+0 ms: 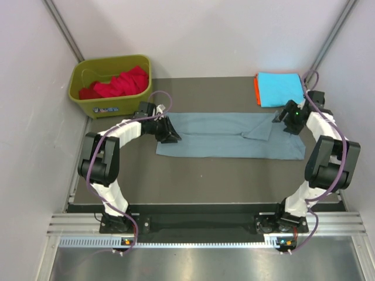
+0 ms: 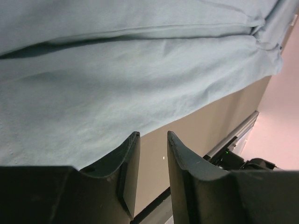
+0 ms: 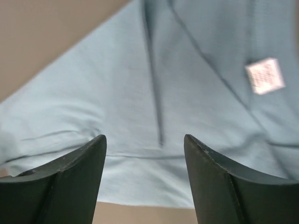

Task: Fold and stack the t-shirts
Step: Fold the tshirt

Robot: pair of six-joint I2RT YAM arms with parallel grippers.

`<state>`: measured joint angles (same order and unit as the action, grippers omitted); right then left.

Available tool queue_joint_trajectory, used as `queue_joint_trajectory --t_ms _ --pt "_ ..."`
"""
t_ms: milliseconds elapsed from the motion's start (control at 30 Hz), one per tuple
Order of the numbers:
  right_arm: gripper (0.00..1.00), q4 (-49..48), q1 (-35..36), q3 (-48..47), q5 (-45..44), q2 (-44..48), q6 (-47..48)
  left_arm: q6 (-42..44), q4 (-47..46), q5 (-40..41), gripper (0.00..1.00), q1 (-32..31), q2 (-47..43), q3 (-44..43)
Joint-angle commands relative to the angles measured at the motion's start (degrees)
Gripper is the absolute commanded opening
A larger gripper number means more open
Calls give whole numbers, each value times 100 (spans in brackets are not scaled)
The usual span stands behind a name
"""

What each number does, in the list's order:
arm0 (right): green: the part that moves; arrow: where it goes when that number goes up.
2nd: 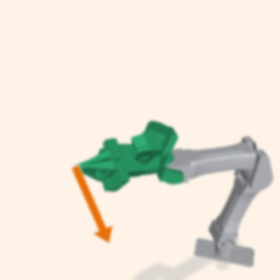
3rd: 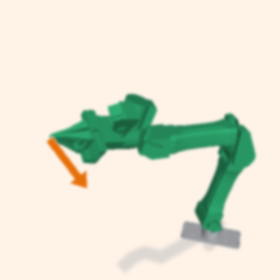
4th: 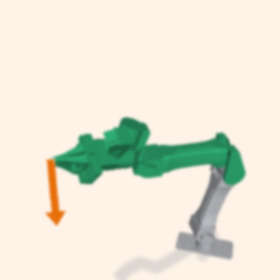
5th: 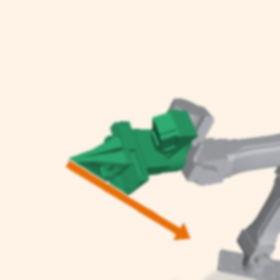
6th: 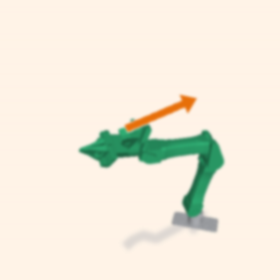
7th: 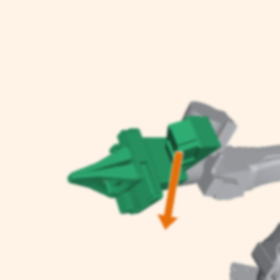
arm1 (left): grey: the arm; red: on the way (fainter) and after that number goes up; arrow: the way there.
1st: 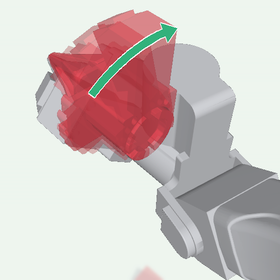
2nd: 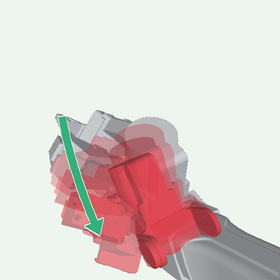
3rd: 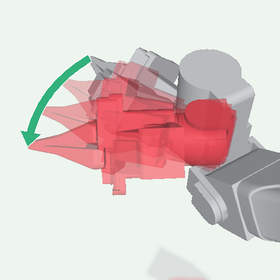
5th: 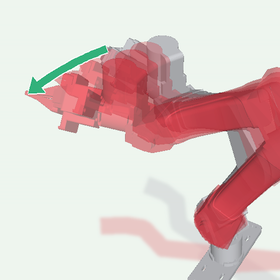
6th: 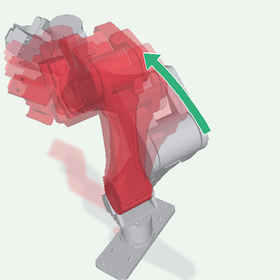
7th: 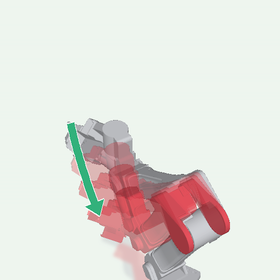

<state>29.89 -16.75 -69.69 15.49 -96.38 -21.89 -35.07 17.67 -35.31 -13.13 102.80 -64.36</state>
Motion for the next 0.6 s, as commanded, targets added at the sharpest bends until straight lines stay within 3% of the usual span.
queue_joint_trajectory --t_ms 0,200,300,433,567 --pt "68 -853 111 -9 446 -240 -694 202 -36 -397 35 -23 73 -253" --pt "61 -897 234 -457 447 -926 -325 88 -220 -574 35 -41 91 -95" --pt "53 -836 225 -668 464 -1199 -202 97 -203 -530 35 -41 73 -60" --pt "34 -879 225 -756 525 -1339 -193 71 -220 -494 34 -41 38 -24" --pt "32 -871 234 -818 543 -1427 -219 62 -211 -477 34 -41 20 -6"
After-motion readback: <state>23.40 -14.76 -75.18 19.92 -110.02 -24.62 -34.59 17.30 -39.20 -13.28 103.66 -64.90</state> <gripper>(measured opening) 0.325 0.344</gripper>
